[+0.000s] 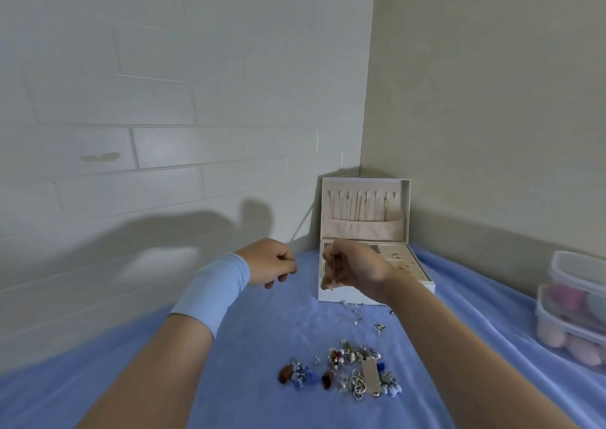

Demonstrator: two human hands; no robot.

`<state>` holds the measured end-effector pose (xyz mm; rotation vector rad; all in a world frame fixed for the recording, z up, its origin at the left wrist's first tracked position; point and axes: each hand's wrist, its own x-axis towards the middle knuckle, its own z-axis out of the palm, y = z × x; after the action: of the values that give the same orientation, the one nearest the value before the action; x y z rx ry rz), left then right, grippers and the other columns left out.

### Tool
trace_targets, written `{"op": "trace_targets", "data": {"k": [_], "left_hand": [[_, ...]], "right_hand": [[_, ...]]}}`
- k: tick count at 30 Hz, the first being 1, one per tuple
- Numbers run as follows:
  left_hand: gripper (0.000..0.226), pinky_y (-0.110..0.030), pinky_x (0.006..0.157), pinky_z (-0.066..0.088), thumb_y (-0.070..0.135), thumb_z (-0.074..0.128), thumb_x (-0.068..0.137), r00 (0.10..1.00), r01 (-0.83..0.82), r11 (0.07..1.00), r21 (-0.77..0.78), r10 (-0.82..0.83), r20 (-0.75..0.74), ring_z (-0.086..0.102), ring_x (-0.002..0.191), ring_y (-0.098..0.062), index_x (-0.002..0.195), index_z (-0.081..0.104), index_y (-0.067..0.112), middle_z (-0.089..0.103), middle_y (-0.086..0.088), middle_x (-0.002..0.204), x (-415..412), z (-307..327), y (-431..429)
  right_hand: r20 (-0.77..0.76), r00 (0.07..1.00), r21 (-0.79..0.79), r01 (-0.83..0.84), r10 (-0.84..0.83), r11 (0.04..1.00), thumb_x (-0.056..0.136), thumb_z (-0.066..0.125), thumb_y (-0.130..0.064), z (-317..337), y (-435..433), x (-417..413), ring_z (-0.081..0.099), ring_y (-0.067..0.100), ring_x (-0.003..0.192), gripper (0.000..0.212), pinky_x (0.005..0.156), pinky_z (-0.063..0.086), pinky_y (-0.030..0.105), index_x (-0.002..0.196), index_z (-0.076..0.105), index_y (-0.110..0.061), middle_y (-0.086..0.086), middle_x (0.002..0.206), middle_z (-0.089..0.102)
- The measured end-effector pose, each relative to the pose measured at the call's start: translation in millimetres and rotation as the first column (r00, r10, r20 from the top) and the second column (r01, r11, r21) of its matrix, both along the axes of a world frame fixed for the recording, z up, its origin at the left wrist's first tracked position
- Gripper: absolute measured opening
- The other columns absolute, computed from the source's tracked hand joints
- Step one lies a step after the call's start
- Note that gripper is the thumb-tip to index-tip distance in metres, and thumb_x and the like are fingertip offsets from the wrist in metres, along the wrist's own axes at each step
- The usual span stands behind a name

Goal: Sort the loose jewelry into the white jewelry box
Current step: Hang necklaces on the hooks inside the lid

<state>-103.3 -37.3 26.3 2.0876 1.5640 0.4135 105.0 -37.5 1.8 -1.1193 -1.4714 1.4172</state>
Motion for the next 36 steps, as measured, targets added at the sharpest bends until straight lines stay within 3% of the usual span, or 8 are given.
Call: {"op": "trace_targets", "data": {"k": [5, 9, 15, 20, 24, 27, 32, 36], "left_hand": [[0.018, -0.025, 0.063, 0.046, 0.019, 0.05, 0.096, 0.996, -0.09, 0.996, 0.012, 0.09, 0.027, 0.056, 0.058, -0.014, 0.093, 0.066, 0.012, 0.066, 0.002, 0.081, -4, -8, 38], [0.024, -0.026, 0.065, 0.046, 0.019, 0.046, 0.096, 0.954, -0.204, 0.979, 0.015, 0.195, 0.226, 0.057, 0.06, -0.015, 0.083, 0.066, 0.014, 0.064, 0.003, 0.075, -14, -23, 61], [0.024, -0.034, 0.087, 0.05, 0.019, 0.048, 0.093, 0.797, -0.273, 0.959, -0.081, 0.272, 0.539, 0.061, 0.063, -0.018, 0.076, 0.065, 0.013, 0.051, 0.002, 0.055, -25, -33, 77], [0.025, -0.042, 0.078, 0.059, 0.018, 0.048, 0.094, 0.796, -0.117, 0.986, -0.122, 0.167, 0.582, 0.033, 0.042, -0.014, 0.076, 0.063, 0.012, 0.035, 0.004, 0.051, -17, -21, 71], [0.031, -0.036, 0.067, 0.053, 0.029, 0.046, 0.097, 0.942, -0.086, 0.996, 0.031, 0.072, 0.328, 0.05, 0.052, -0.017, 0.081, 0.067, 0.013, 0.051, 0.008, 0.058, -2, -13, 64], [0.029, -0.03, 0.059, 0.043, 0.03, 0.05, 0.095, 0.968, -0.103, 0.989, 0.102, 0.076, 0.238, 0.047, 0.057, -0.019, 0.083, 0.066, 0.009, 0.051, 0.003, 0.062, -2, -12, 65], [0.026, -0.033, 0.065, 0.05, 0.035, 0.059, 0.089, 0.947, -0.072, 0.997, -0.009, 0.071, 0.315, 0.044, 0.048, -0.019, 0.073, 0.062, 0.014, 0.044, 0.001, 0.052, -20, -16, 66], [0.027, -0.037, 0.066, 0.054, 0.023, 0.056, 0.096, 0.784, 0.039, 0.989, -0.143, 0.058, 0.617, 0.038, 0.05, -0.02, 0.071, 0.057, 0.012, 0.035, -0.001, 0.056, -25, -24, 68]], "right_hand": [[-0.006, 0.999, 0.001, -0.032, 0.032, 0.999, 0.098, 0.036, -0.018, -3, 29, 13, 0.038, 0.024, 0.057, 0.031, 0.068, 0.052, 0.041, 0.069, 0.045, -0.013, 0.007, 0.06, 0.036], [0.175, 0.985, 0.012, -0.005, 0.002, 1.0, 0.102, 0.042, -0.025, -7, 45, 6, 0.028, 0.02, 0.056, 0.034, 0.053, 0.027, 0.03, 0.069, 0.041, -0.017, 0.003, 0.061, 0.034], [0.459, 0.883, 0.037, -0.131, 0.099, 0.991, 0.102, 0.053, -0.032, -4, 60, -3, 0.035, 0.016, 0.047, 0.035, 0.05, 0.023, 0.027, 0.075, 0.056, -0.011, 0.006, 0.072, 0.063], [0.618, 0.759, -0.041, -0.229, 0.205, 0.973, 0.099, 0.06, -0.035, 4, 67, -12, 0.048, 0.014, 0.05, 0.028, 0.049, 0.032, 0.024, 0.091, 0.071, -0.01, 0.001, 0.1, 0.078], [0.445, 0.876, 0.097, -0.253, 0.185, 0.963, 0.099, 0.057, -0.023, 0, 69, -31, 0.069, 0.014, 0.091, 0.023, 0.076, 0.046, 0.027, 0.118, 0.069, -0.018, -0.002, 0.108, 0.076], [0.274, 0.932, 0.083, -0.268, 0.236, 0.96, 0.101, 0.054, -0.017, -3, 71, -34, 0.069, 0.019, 0.081, 0.023, 0.085, 0.05, 0.033, 0.116, 0.07, -0.008, 0.006, 0.084, 0.074], [0.175, 0.974, 0.075, -0.155, 0.141, 0.985, 0.105, 0.05, -0.018, -3, 73, -21, 0.034, 0.016, 0.051, 0.026, 0.069, 0.055, 0.034, 0.092, 0.071, -0.01, -0.001, 0.059, 0.03], [0.106, 0.991, 0.053, -0.084, 0.078, 0.995, 0.106, 0.045, -0.013, -4, 78, -6, 0.032, 0.016, 0.049, 0.029, 0.066, 0.051, 0.036, 0.091, 0.07, -0.006, 0.002, 0.06, 0.034]]}}
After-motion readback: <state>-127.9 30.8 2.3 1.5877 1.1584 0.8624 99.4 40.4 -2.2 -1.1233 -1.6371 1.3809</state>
